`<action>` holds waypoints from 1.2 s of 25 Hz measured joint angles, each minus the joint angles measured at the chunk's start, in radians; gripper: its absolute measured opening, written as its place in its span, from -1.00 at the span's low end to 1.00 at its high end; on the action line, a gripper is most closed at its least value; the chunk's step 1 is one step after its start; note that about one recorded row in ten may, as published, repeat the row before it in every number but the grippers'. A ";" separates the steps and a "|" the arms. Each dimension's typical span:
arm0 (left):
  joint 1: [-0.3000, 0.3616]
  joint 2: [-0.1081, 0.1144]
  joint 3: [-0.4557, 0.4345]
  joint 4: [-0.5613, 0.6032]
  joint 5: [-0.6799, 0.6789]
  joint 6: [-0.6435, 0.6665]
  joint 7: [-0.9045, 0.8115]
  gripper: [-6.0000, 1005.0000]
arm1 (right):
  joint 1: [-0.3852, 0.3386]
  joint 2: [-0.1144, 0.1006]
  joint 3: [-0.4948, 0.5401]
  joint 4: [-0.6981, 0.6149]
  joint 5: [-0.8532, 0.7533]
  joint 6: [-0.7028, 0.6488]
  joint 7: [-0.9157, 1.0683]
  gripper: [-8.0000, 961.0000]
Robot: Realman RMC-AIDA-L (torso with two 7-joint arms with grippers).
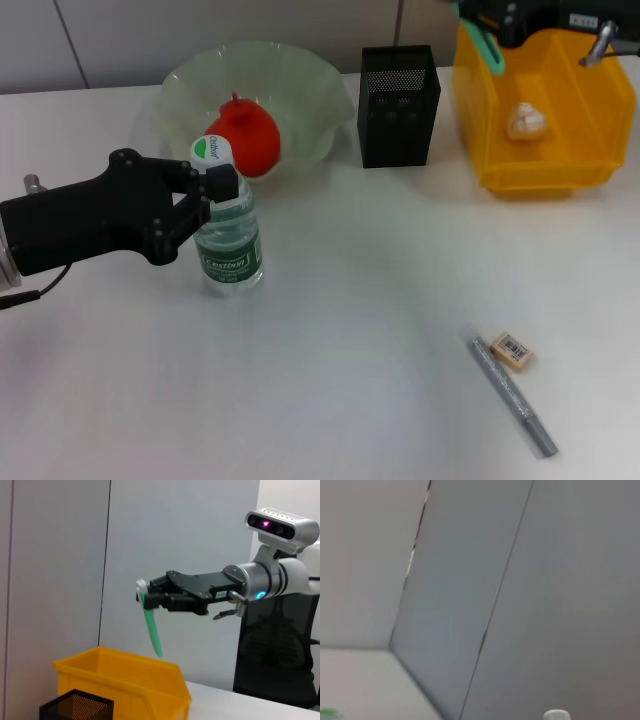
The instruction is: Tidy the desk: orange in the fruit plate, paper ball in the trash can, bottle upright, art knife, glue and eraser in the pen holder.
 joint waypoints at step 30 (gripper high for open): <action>-0.033 0.000 -0.013 -0.029 0.001 -0.009 0.030 -0.95 | 0.261 -0.128 0.163 0.656 0.220 0.238 -0.415 -0.55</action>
